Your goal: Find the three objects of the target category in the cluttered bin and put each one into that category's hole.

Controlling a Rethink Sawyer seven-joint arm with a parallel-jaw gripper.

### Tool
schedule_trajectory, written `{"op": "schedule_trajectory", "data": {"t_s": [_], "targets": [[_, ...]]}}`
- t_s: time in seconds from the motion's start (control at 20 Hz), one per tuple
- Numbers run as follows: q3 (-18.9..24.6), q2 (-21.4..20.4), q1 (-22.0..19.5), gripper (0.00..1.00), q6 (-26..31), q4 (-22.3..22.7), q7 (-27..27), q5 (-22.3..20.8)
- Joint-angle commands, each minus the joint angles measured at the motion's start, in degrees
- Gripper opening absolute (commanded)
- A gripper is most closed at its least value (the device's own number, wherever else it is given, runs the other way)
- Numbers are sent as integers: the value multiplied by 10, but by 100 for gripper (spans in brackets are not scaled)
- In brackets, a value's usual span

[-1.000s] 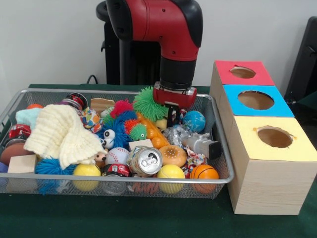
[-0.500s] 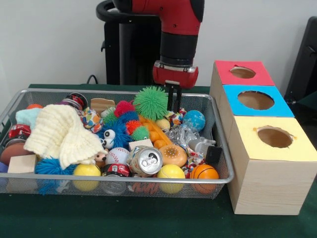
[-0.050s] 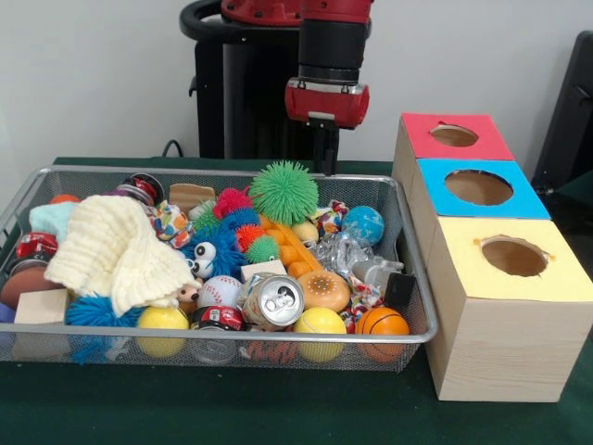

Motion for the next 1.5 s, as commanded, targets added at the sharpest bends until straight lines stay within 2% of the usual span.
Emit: {"op": "schedule_trajectory", "data": {"t_s": [0.05,0.1,0.3,0.45,0.55,0.7,0.95,1.15,1.5], "targets": [[-46,68,19,0,-109,18,68,-1],[-43,70,16,100,-103,16,58,-2],[-34,63,17,100,-71,9,50,4],[-20,37,7,100,-50,7,77,45],[-2,24,2,100,-17,2,83,63],[11,12,-1,100,28,-9,99,112],[-6,38,34,100,84,-71,104,206],[-18,51,43,100,105,-98,124,286],[-82,117,76,100,147,-176,124,403]]}}
